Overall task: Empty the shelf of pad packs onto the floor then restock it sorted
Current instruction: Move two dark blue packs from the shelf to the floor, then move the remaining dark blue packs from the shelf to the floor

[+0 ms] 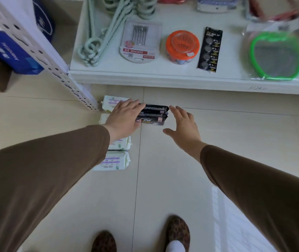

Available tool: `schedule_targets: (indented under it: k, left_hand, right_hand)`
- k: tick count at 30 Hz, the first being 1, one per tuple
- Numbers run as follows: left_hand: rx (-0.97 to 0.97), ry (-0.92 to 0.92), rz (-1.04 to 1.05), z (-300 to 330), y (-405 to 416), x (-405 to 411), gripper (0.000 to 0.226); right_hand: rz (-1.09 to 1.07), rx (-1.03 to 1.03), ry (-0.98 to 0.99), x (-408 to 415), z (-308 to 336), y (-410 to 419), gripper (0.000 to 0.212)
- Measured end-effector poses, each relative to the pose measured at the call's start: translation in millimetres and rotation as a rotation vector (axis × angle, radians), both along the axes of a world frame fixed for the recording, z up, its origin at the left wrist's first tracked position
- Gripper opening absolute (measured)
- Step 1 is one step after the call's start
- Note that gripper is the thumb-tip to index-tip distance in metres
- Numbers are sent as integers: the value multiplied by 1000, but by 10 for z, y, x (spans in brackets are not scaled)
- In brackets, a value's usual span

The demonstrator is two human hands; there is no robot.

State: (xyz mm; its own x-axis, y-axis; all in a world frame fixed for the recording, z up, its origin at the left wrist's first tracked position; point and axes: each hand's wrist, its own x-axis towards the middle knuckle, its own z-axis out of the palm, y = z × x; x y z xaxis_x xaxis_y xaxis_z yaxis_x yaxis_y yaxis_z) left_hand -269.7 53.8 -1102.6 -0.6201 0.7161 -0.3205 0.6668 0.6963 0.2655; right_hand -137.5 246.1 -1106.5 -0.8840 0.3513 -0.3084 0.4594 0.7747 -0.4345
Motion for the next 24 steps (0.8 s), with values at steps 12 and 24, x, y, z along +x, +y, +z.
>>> schedule_targets:
  k: [12, 24]
  left_hand:
    - [-42, 28, -29, 2619, -416, 701, 76]
    - [107, 158, -62, 5641, -702, 1183, 87]
  right_hand:
    - [156, 106, 12, 621, 2546, -238, 80]
    - [151, 153, 220, 1051, 5538, -508, 79]
